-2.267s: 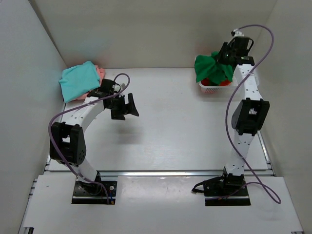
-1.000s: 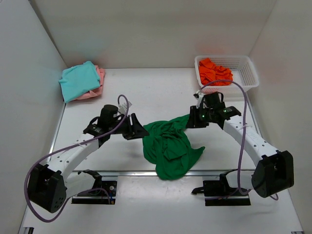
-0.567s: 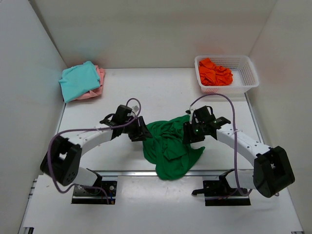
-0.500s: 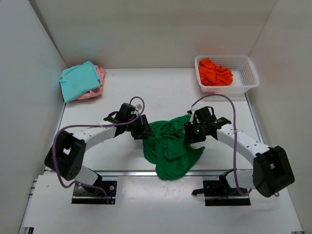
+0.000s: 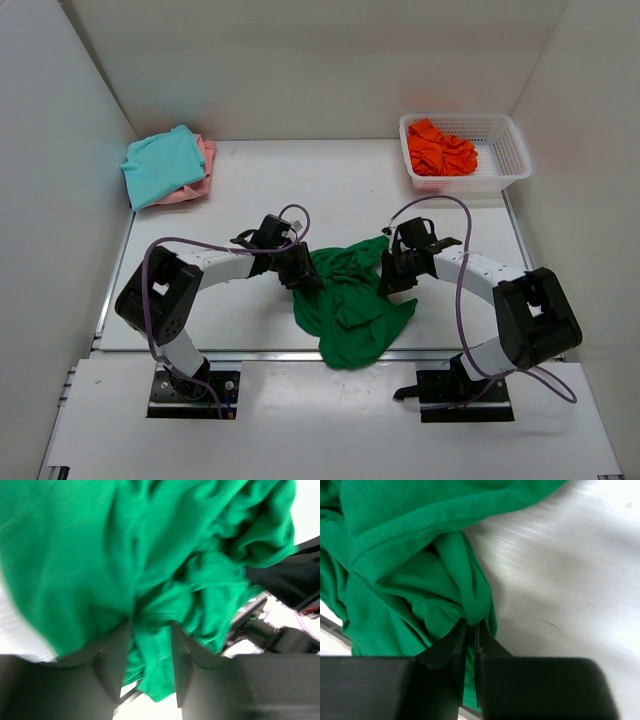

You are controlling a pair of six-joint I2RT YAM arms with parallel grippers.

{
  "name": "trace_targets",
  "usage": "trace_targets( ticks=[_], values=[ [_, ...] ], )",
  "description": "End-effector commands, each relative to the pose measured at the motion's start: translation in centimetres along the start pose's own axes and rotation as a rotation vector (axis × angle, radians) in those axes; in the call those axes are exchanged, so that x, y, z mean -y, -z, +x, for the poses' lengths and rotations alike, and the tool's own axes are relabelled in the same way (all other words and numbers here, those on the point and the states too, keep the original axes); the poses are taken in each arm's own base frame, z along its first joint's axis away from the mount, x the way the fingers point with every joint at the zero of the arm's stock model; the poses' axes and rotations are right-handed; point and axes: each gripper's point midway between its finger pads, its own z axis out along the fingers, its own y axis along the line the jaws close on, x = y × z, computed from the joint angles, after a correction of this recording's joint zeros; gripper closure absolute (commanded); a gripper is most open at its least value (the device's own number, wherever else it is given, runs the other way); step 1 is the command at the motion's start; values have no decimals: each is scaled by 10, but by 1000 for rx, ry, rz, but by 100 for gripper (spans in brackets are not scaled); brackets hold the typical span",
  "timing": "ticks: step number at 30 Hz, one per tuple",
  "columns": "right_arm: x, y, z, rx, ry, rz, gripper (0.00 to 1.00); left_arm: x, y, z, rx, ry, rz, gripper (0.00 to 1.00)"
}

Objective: Fold and stack the t-shirts
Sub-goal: Flatten out the tshirt

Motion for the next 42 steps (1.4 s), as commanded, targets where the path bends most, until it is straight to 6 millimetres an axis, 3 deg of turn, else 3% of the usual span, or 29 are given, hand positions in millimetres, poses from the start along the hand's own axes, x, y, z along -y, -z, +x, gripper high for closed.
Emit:
trace_targets(
  ticks=[1,5,7,10,12,14,16,17,18,19,22,25,27,29,31,34,38,42],
  values=[
    [-15,8,-30,97,7,-62,100,39,3,-17,40,-38,150,61],
    [-22,26,-50,165,7,-78,100,66,5,-24,21,-56,233,99],
    [-24,40,-62,203,6,-82,99,72,10,-30,15,-64,253,100],
    [-30,73,-89,313,-1,-102,100,91,41,-51,64,-108,332,100],
    [-32,106,-111,428,-10,-112,100,92,73,-84,173,-109,306,100],
    [-33,133,-126,523,-14,-107,100,97,125,-118,335,-146,273,100],
    [-38,167,-138,654,-14,-130,100,79,180,-154,536,-117,115,100],
    [-40,177,-143,697,-9,-154,100,96,216,-165,635,-177,102,100],
    [-40,189,-143,754,-18,-163,100,100,250,-181,747,-182,27,100],
    [-43,204,-146,817,-19,-182,100,107,282,-188,836,-218,-24,100],
    [-41,223,-143,908,-62,-193,100,124,342,-193,983,-255,-71,100],
    [-45,238,-138,958,-29,-183,100,131,384,-195,1097,-249,-91,100],
    [-47,237,-131,953,-14,-167,100,134,406,-192,1156,-262,-129,100],
    [-55,244,-127,972,37,-184,94,133,419,-194,1199,-263,-166,100],
    [-57,236,-118,929,50,-223,75,129,421,-195,1208,-266,-195,100],
    [-44,211,-108,832,-24,-209,62,110,410,-195,1177,-238,-250,100],
    [-30,187,-101,732,-52,-126,50,73,381,-200,1117,-191,-367,100],
    [-16,146,-85,545,-41,-61,49,30,325,-212,987,-145,-455,98]
  ],
)
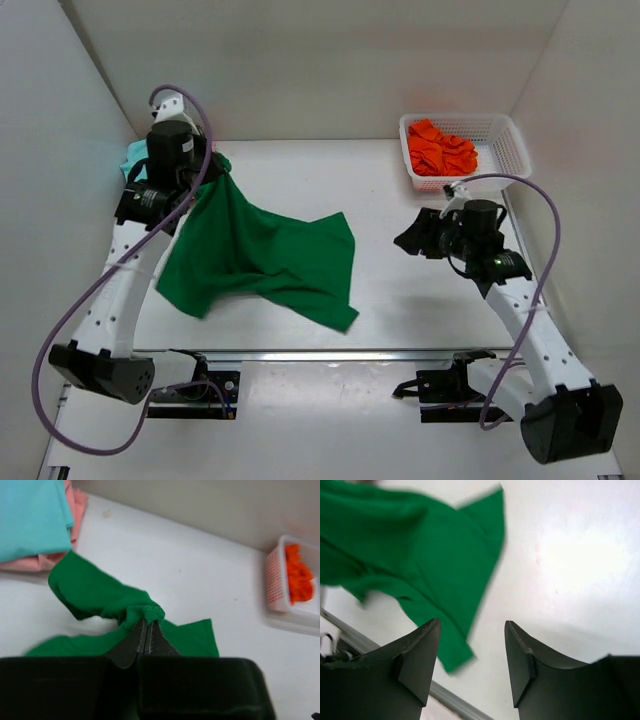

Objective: Fold and stack the t-shirts
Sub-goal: Flatten out the tshirt

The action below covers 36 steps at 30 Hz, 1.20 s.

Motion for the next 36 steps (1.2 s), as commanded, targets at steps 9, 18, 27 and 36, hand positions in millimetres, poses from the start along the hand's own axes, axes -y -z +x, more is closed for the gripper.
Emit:
trace_targets(
  ticks=[9,18,27,36],
  values=[
    [-27,-55,108,-423,215,-92,49,-97,-77,157,-396,327,-165,49],
    [-70,-95,184,-586,296,-258,45,-131,-24,169,-374,243,-310,44],
    [-88,-100,241,-712,335,-353,49,-166,20,161,-297,197,-438,35],
    [-80,-84,254,-799,315,-384,100,-168,26,168,-286,258,-412,35]
  ],
)
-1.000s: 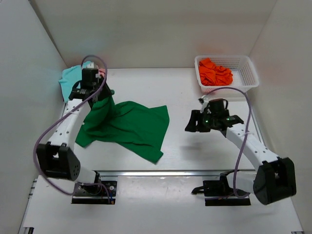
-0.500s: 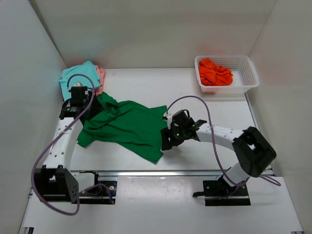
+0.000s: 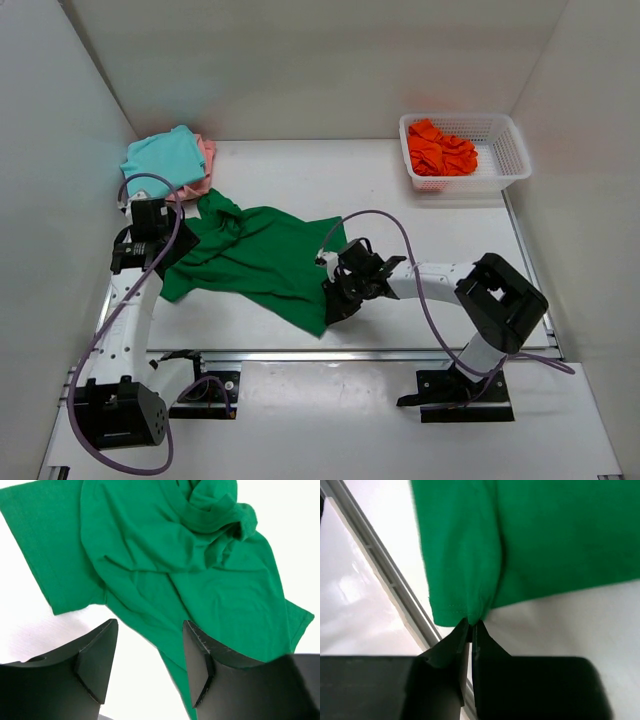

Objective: Fold and stack the t-shirts
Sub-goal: Flatten out the tshirt

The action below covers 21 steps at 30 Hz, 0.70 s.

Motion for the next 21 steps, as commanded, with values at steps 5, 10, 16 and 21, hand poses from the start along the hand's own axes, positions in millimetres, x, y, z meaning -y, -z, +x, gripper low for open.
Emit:
trace_targets(
  ticks=[5,10,16,21],
  values=[
    [82,75,-18,95,-117,302,100,-1,-6,22,-53,-33,42,36],
    [149,141,8,151,-261,560,100,-22,-15,77,-232,-105,-10,35],
    [142,125,22,121,-265,532,100,-40,-10,137,-377,-140,-25,42],
    [149,135,20,159,-316,530,100,-52,-5,165,-440,-124,-51,47]
  ],
)
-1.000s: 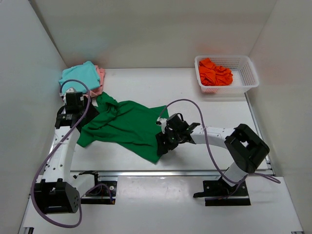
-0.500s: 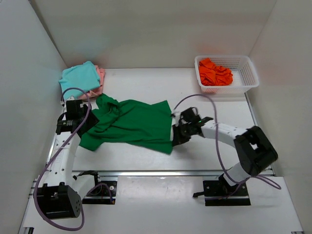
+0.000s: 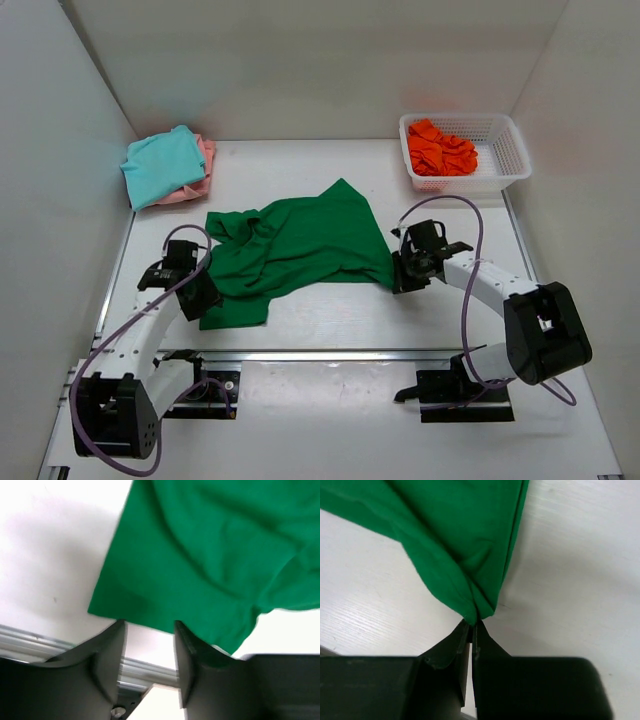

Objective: Fold and stack the t-shirts
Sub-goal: Flatten out the tshirt

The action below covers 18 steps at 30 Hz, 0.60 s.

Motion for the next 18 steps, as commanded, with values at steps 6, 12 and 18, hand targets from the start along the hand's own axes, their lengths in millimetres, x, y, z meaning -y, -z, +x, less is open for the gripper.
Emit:
trace_targets(
  ticks=[6,12,18],
  values=[
    [-1,5,-14,39,7,0,100,-7,-14,36,-99,26,-77,34],
    [2,10,-16,58,-28,-10,100,-11,-25,27,-69,41,-140,32],
    [8,17,-17,85,-68,-9,100,-1,-48,39,-107,26,-117,2]
  ],
)
